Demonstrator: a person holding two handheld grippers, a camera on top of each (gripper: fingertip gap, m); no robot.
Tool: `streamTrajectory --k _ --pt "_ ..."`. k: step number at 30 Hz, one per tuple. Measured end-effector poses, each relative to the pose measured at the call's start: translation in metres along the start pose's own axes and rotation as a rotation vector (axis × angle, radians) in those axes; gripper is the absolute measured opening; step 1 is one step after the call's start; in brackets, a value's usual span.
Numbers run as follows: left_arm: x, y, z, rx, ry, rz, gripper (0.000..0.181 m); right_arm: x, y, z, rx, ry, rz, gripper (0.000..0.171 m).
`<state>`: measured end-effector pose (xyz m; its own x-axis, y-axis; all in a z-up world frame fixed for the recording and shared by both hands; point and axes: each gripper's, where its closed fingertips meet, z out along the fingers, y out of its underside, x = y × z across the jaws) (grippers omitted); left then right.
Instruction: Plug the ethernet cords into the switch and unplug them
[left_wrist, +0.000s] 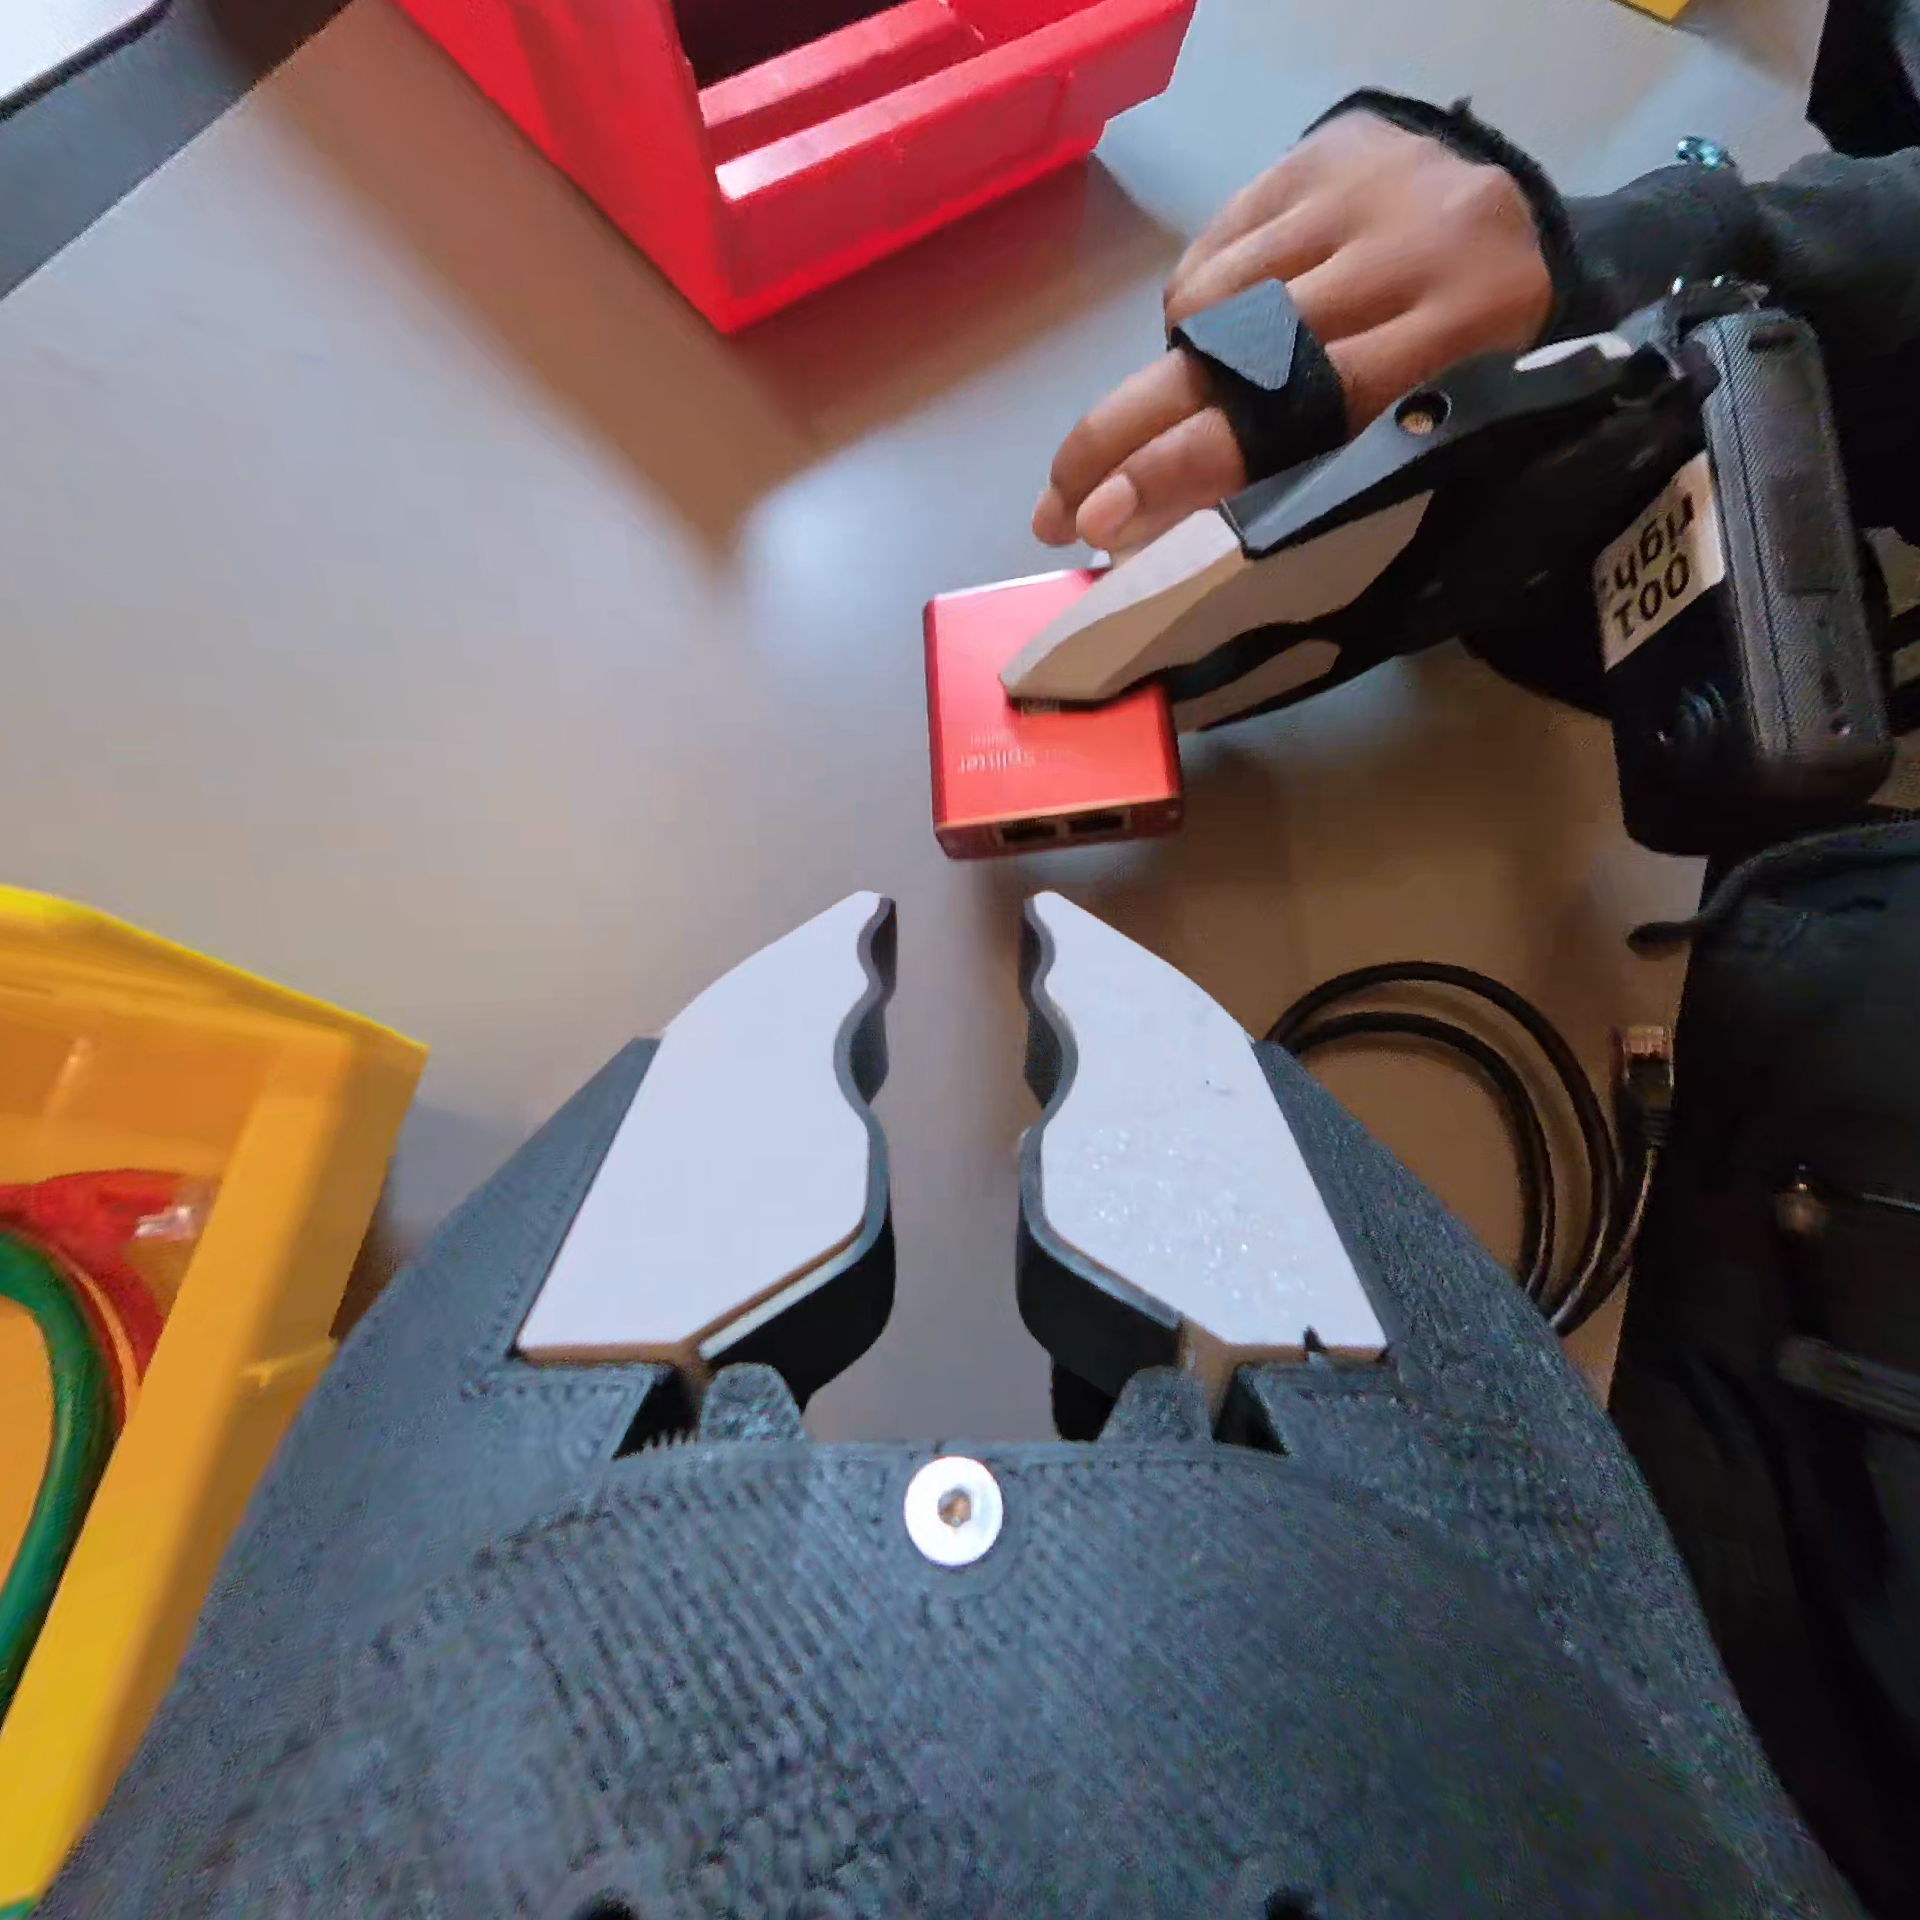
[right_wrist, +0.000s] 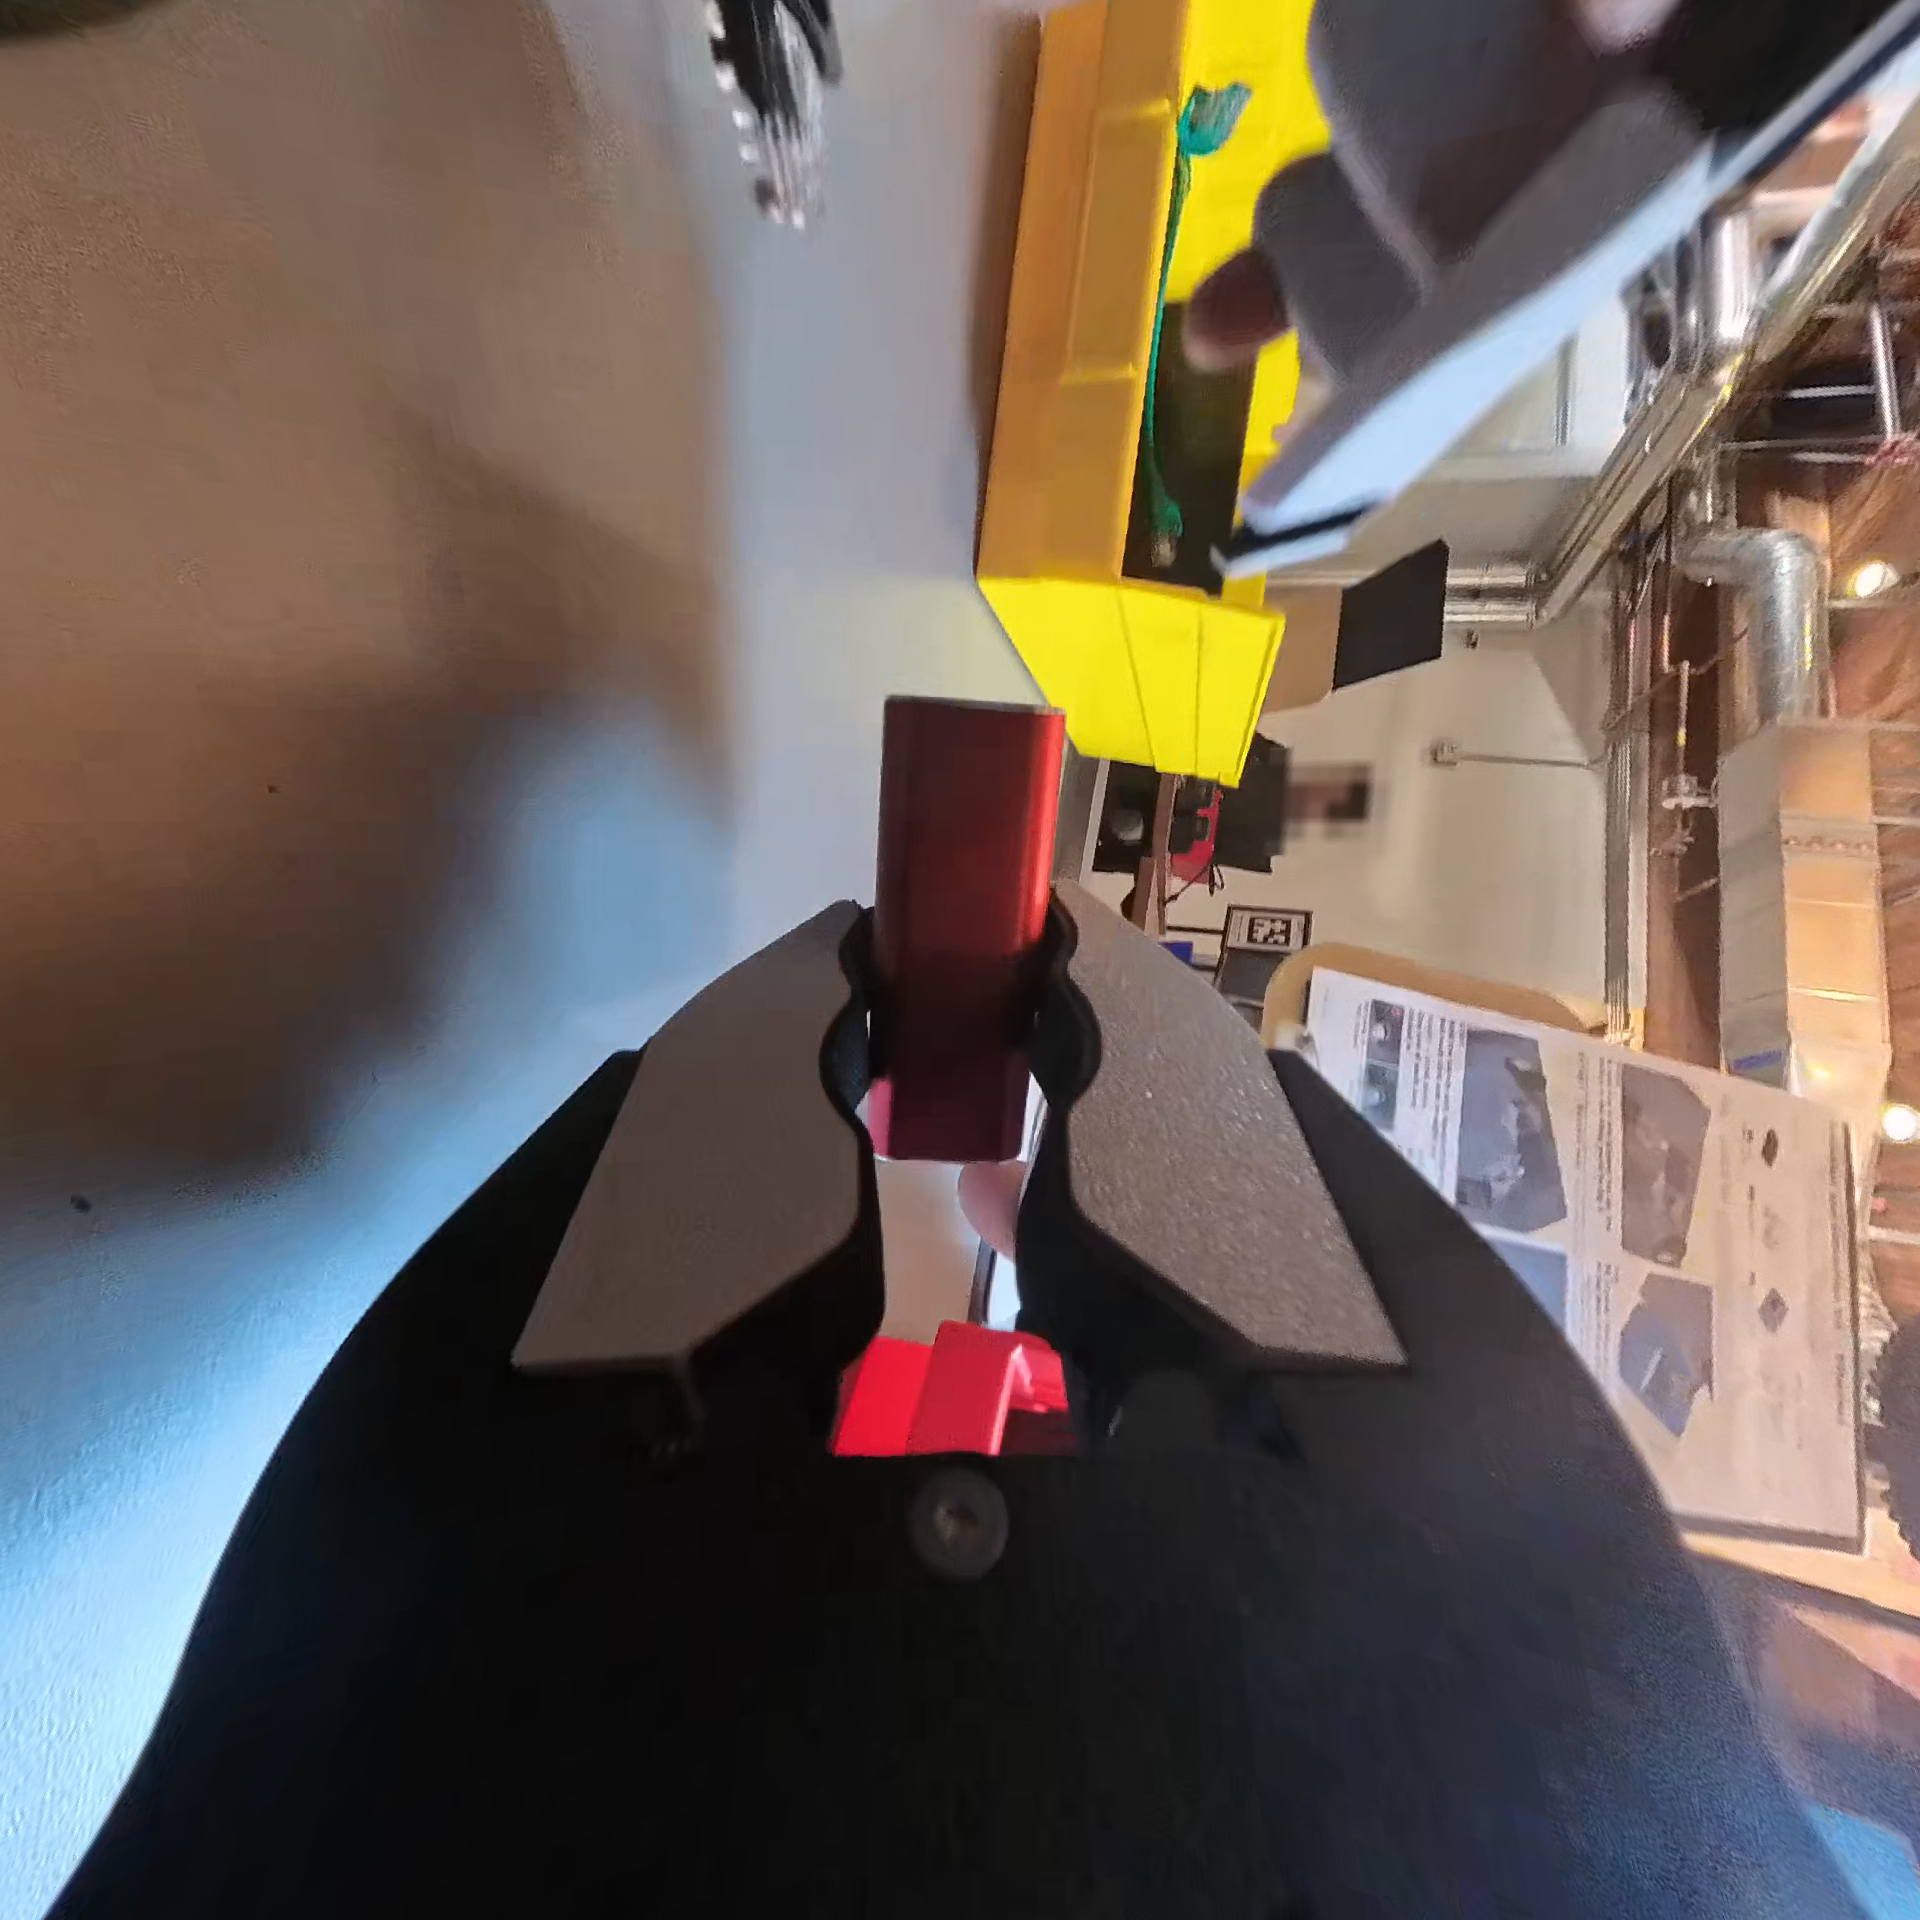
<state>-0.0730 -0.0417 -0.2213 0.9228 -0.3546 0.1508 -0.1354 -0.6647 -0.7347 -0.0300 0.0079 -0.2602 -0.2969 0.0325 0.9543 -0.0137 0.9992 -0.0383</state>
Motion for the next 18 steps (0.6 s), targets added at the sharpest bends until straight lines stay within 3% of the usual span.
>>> streamTrajectory --k 1,11,15,18 --pt "0.0 0.006 -0.004 -0.03 -0.016 0.003 0.024 0.001 0.005 -0.002 -0.012 0.003 0.011 0.027" --pt "0.035 0.108 0.011 -0.281 -0.247 -0.063 0.025 0.025 0.038 -0.02 -0.087 0.096 0.118 0.027" --pt "0.032 0.096 0.015 -0.239 -0.277 0.015 0.013 0.029 0.035 -0.021 -0.065 0.118 0.121 0.027" --pt "0.027 0.06 0.018 -0.194 -0.159 0.06 0.012 0.033 0.033 -0.024 -0.046 0.138 0.118 0.027"
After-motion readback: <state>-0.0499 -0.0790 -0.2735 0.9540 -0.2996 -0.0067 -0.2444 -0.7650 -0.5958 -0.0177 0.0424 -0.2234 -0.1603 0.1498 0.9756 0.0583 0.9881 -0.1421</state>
